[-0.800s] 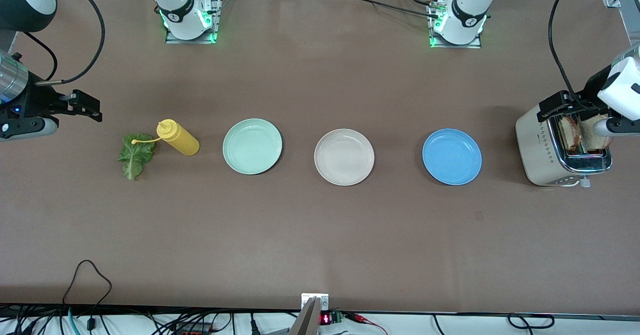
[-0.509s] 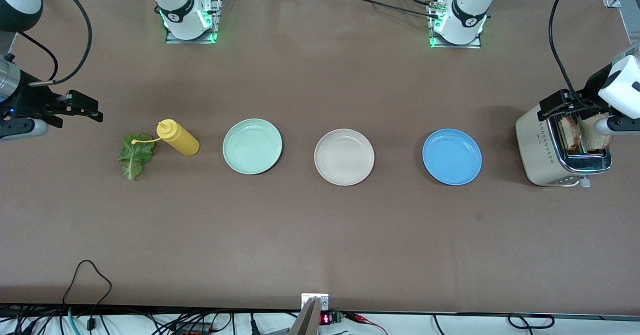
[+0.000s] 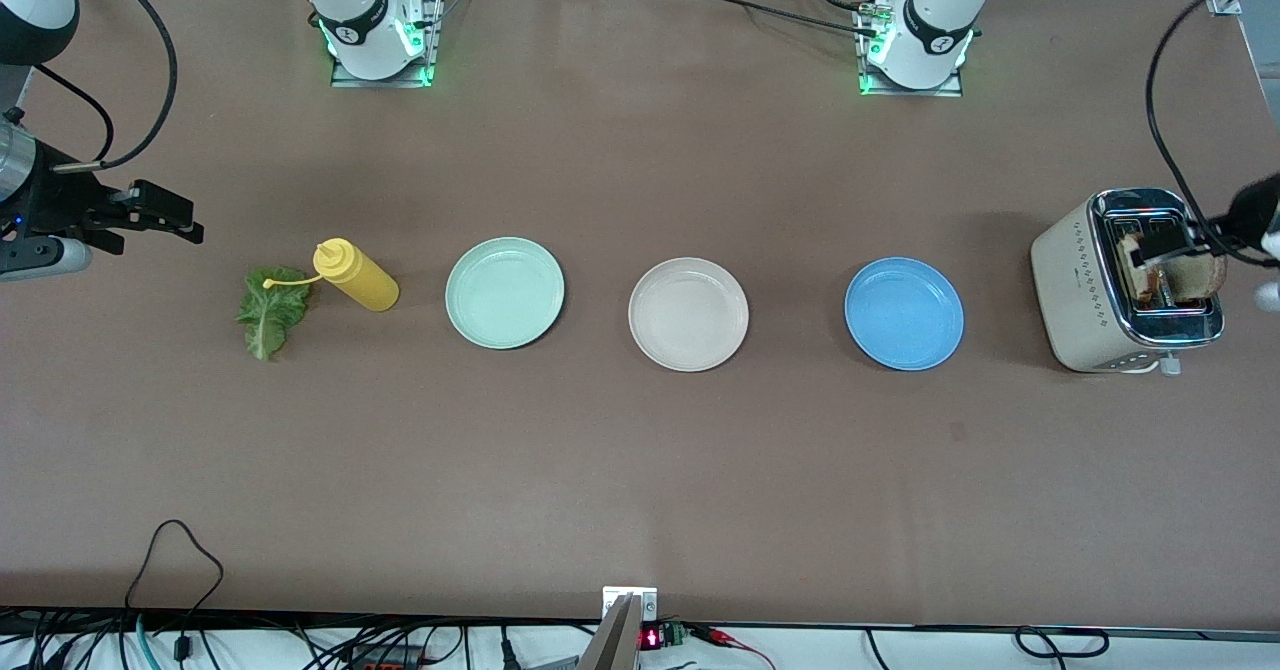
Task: Make sandwich in beige plate with both arms
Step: 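Pull a bread slice up out of the toaster with the left gripper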
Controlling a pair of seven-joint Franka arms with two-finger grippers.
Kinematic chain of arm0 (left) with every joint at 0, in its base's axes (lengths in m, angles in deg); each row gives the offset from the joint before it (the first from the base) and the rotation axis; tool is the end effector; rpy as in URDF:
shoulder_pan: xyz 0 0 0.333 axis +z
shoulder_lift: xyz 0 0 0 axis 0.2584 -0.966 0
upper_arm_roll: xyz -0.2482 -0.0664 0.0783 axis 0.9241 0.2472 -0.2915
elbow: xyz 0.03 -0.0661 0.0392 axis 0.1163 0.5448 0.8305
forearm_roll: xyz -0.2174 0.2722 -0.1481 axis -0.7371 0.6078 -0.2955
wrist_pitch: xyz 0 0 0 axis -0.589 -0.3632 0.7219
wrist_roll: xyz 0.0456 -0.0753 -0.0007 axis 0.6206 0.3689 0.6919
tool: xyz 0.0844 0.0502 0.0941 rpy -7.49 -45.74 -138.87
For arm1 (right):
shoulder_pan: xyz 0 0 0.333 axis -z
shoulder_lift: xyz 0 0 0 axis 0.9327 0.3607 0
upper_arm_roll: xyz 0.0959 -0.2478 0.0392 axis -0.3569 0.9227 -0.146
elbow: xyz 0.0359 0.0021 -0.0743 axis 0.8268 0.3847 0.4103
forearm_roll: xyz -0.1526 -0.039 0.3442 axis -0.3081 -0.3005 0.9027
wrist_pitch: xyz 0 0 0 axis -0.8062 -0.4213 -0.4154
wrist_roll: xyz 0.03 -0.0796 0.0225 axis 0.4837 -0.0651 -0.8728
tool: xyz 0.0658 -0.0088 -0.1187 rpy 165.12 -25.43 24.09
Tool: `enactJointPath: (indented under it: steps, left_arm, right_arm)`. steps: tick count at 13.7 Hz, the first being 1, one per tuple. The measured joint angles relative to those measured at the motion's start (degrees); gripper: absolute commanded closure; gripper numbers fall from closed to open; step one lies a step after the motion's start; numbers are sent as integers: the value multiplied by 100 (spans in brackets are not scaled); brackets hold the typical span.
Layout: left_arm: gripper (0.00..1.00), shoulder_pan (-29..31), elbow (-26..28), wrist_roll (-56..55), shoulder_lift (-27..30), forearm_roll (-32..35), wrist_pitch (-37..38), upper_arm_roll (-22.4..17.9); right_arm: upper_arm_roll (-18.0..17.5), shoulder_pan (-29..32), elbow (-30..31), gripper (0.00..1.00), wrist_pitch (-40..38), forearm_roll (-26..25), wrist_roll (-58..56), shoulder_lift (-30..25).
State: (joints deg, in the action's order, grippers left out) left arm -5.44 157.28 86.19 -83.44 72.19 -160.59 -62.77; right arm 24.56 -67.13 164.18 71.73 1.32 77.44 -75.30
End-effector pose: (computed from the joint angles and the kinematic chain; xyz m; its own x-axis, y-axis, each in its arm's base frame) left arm 0.5642 0.1230 0.4263 0.9788 0.1563 -0.1324 0.1537 -0.9877 -0.0294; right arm 0.5704 -0.0092 0.4822 0.9916 0.1241 -0.0362 0.1213 -0.9900 -0.0713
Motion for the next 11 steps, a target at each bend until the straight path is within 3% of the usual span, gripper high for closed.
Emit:
enactJointPath:
  steps: [5, 9, 11]
  left_arm:
    - [0, 635, 25, 616, -765, 50, -166, -12]
    - [0, 665, 35, 642, -1078, 50, -214, 18]
    - [11, 664, 43, 642, -1126, 49, -161, 32]
  right_arm:
    - [5, 191, 55, 0, -5, 20, -9, 308]
    - [2, 197, 55, 0, -4, 23, -9, 473]
    - [2, 197, 56, 0, -4, 24, -10, 486]
